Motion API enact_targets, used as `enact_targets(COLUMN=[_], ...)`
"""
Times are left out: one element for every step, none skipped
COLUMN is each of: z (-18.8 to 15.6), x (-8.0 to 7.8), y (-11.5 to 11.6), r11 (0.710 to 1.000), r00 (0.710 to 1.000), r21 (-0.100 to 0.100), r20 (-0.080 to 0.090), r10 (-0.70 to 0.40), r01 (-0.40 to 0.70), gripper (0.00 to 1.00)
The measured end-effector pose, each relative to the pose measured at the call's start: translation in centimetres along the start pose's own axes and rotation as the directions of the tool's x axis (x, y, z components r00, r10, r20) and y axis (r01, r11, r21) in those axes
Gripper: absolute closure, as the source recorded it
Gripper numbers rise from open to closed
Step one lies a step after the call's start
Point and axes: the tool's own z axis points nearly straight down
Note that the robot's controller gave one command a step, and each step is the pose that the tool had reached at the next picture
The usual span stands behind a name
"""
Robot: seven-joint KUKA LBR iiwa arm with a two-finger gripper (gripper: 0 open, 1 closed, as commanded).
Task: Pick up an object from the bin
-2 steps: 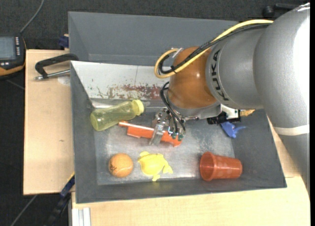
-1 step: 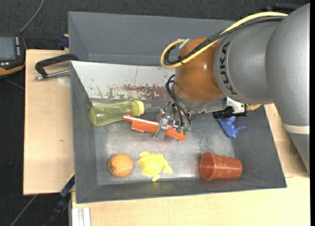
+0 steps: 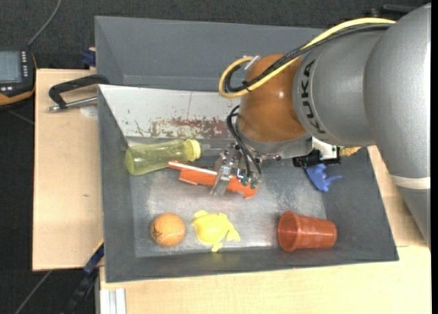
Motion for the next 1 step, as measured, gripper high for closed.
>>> enact_targets(z=[-4.14], x=[-0.26], y=[-0.05], r11=[1.0], r00=[1.0], r21=[0.0], r20=[-0.001], r10=[-0.017], r01=[0.017], gripper=[1.0])
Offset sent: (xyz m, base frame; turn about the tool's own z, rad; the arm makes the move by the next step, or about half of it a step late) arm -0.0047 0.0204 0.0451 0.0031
